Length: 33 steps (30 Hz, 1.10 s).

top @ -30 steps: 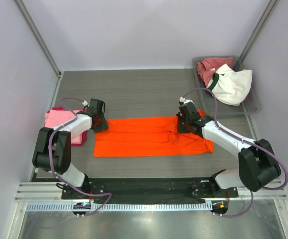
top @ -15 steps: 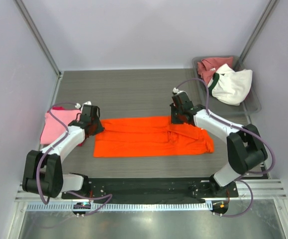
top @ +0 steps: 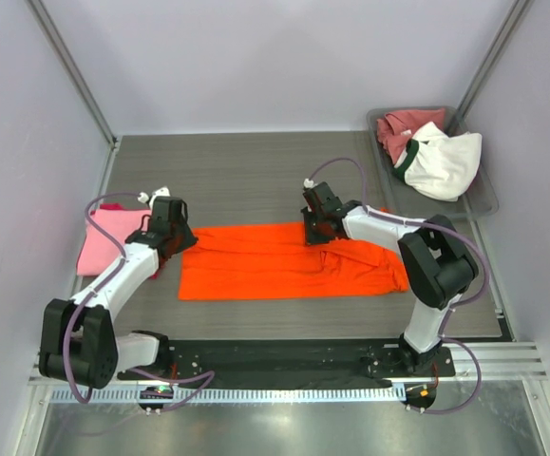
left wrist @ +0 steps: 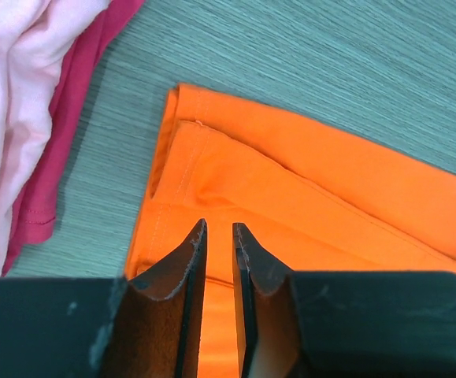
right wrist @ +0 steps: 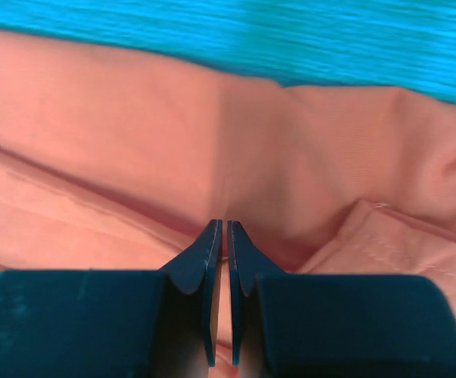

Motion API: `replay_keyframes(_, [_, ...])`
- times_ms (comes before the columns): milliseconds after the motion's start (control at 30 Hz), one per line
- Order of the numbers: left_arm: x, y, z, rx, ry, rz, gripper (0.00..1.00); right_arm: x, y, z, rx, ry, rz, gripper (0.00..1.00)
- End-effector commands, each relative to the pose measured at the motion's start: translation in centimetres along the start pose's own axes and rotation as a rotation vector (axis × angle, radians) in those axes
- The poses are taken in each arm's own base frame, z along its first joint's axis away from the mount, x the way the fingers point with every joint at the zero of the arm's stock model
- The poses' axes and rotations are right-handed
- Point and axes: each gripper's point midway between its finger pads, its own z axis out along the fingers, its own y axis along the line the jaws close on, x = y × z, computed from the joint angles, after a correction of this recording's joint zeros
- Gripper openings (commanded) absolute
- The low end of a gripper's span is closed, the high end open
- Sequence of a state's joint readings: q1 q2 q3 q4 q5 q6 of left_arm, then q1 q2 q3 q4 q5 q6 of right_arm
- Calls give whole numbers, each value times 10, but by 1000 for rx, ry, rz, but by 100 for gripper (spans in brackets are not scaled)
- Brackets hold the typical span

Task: Fold and stack the t-shirts
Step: Fold the tshirt

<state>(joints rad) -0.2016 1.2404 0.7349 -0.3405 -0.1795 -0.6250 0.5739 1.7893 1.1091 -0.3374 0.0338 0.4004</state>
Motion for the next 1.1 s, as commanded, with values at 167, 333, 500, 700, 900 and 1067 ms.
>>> replay_keyframes(167, [-20, -14, -1, 32, -28, -10, 21, 40, 7, -25, -42, 15, -43, 13])
replay_keyframes(333, [-20, -18, -1, 48, -23, -8, 21, 51, 5, -38, -58, 6, -34, 13])
replay_keyframes(500, [-18, -24, 0, 65, -8, 0, 22, 24, 17, -53, -92, -65, -20, 14])
replay_keyframes(700, [-20, -22, -3, 60, -28, -4, 22, -9, 37, -45, -119, -110, 2, 15])
replay_keyframes(900, [-21, -19, -8, 66, -65, -27, 24, -31, 70, -30, -188, -130, 38, 15])
replay_keyframes(1067, [-27, -19, -18, 93, -116, -44, 24, -42, 91, -9, -215, -140, 74, 15])
